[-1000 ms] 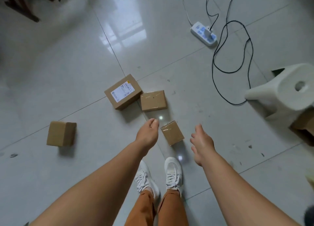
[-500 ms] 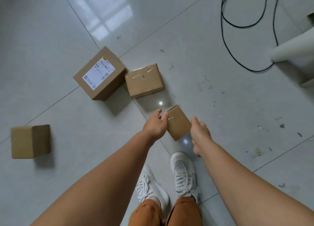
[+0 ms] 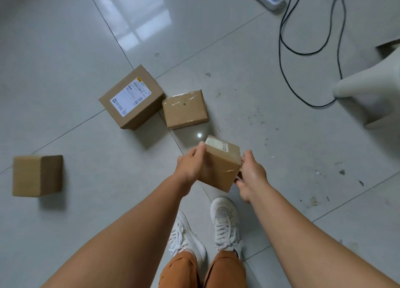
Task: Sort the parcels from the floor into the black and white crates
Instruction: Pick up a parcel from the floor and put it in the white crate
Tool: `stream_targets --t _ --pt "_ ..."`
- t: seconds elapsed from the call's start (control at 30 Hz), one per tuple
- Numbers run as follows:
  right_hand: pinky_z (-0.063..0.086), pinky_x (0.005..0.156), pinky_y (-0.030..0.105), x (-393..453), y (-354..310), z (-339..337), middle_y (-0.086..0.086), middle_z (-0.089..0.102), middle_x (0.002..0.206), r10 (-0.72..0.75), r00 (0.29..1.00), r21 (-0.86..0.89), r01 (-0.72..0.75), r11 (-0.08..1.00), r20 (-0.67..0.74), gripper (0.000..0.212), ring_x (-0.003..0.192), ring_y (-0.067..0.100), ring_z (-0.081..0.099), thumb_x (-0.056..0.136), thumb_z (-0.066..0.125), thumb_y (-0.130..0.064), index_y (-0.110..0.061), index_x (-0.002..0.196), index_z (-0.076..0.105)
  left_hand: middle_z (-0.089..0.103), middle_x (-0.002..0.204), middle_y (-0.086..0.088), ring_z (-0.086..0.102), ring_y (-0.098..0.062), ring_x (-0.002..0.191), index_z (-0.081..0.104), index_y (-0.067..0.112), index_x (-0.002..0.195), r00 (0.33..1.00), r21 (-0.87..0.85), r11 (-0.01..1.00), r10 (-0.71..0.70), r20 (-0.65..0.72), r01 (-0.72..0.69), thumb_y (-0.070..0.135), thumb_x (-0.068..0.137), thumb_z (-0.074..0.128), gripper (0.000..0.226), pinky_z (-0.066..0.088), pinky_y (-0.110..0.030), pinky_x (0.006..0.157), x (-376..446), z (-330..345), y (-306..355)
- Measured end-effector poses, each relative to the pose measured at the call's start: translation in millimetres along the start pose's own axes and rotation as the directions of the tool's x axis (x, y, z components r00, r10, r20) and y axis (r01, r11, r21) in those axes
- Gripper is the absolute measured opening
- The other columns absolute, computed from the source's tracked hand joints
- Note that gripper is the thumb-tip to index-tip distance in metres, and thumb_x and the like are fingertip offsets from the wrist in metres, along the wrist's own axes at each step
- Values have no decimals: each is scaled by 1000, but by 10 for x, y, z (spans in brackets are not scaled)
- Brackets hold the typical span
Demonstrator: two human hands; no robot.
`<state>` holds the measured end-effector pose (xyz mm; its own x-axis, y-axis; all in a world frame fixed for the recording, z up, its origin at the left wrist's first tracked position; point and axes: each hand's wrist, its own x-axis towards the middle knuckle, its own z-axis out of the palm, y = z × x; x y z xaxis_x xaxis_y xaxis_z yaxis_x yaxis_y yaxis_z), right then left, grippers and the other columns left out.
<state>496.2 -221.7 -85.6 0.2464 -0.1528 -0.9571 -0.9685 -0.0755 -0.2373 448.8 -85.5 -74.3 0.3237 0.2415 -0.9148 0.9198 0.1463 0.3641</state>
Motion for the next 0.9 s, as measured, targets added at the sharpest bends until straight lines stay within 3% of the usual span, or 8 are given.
stream_targets --t 0.13,0.23,0.47,0.57,0.67,0.77,0.83,0.9 --pt "54 75 31 -635 -233 125 12 68 108 -69 995 -79 75 994 69 44 90 22 66 98 36 -46 -15 121 57 44 132 -7 50 -26 110 51 38 113 994 -244 969 5 -107 -31 71 81 47 46 43 -37 81 -544 -216 295" --pt "53 86 37 -1153 -401 220 11 64 112 -142 986 -127 152 980 88 44 98 23 63 97 36 -50 -21 125 50 49 125 -8 54 -26 104 51 40 96 979 -331 937 46 -198 -111 63 77 60 31 45 -31 71 -974 -398 549" --pt "54 85 37 -2359 -884 348 10 68 106 -268 931 -141 308 941 247 31 96 23 66 97 41 -40 -19 114 55 59 99 -5 57 -17 83 51 22 104 915 -492 816 108 -389 -305 28 83 66 27 43 -28 61 -1997 -907 986" --pt "49 91 37 -2837 -1040 365 5 63 119 -323 903 -174 379 909 284 42 103 20 61 96 45 -40 -20 132 45 63 102 -6 58 -19 83 53 22 92 898 -526 768 142 -416 -365 22 80 68 20 41 -27 58 -2453 -1120 1022" --pt "37 84 33 -3305 -1218 415 2 43 143 -409 863 -232 481 846 297 59 114 19 48 95 48 -40 -32 148 24 66 96 -6 55 -18 77 57 20 90 889 -544 736 176 -423 -404 17 79 68 15 40 -26 58 -2908 -1289 1001" --pt "40 89 34 -3714 -1322 514 -3 28 153 -482 801 -342 591 730 355 67 128 22 41 90 52 -41 -35 150 21 62 80 2 51 -13 67 60 21 88 874 -592 672 180 -452 -444 20 73 71 19 40 -26 59 -3331 -1405 916" --pt "35 106 44 -3958 -1314 586 -4 31 152 -497 756 -442 653 615 425 68 135 24 35 87 50 -48 -36 149 24 62 80 4 53 -12 68 61 21 89 874 -629 634 167 -457 -450 27 62 69 30 44 -25 61 -3595 -1472 863" --pt "34 109 46 -4158 -1248 653 -4 43 143 -477 722 -477 690 544 501 61 133 24 38 87 48 -50 -35 144 34 63 82 2 55 -12 70 63 21 89 861 -653 590 157 -484 -475 32 52 71 40 47 -26 65 -3817 -1549 784"
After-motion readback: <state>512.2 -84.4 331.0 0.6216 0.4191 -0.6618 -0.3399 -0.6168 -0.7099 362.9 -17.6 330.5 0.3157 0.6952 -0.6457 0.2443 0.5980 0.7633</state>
